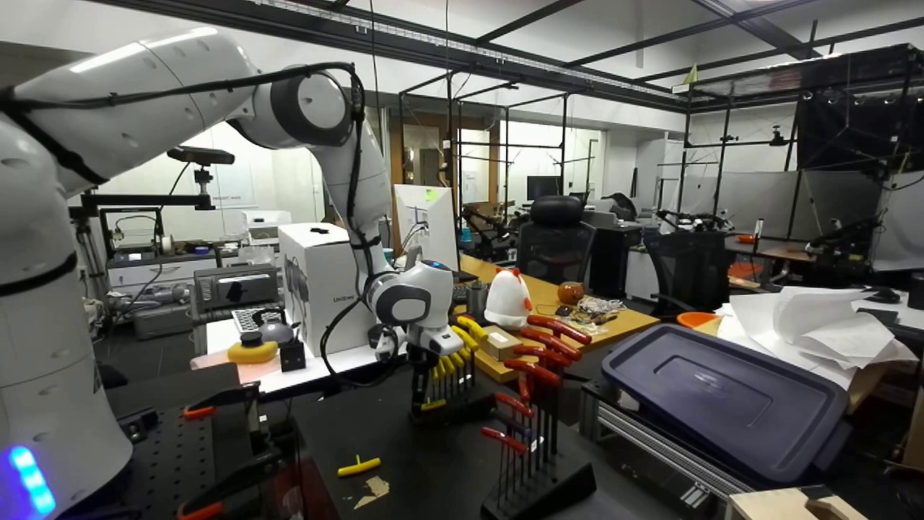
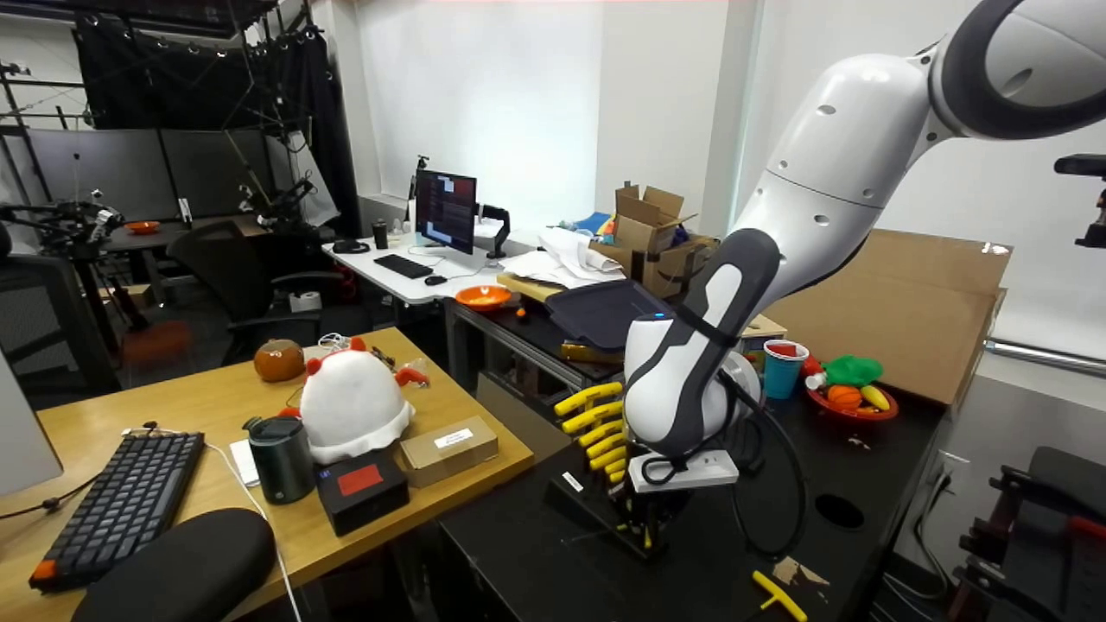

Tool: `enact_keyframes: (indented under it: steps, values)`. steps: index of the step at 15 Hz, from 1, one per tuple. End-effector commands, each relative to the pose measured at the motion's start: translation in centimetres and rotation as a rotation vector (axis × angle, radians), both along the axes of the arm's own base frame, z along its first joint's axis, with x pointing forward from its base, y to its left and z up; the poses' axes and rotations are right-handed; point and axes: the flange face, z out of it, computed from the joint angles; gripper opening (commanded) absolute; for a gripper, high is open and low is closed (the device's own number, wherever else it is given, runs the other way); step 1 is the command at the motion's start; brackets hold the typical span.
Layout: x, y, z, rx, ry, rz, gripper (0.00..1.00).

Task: Remove two yellow wrenches from the stand.

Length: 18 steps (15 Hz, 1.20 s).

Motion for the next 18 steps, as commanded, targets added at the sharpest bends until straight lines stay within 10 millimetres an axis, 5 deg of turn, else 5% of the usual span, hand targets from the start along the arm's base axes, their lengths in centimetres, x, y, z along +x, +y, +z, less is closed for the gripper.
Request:
enact_keyframes:
  steps: [1,18]
  values:
    - [-0.2,-0.7,0.3,-0.015,-0.001,-0.004,0.04]
    - [-5.4,-9.3,2.6,-0.015,0.077,0.015,0.04]
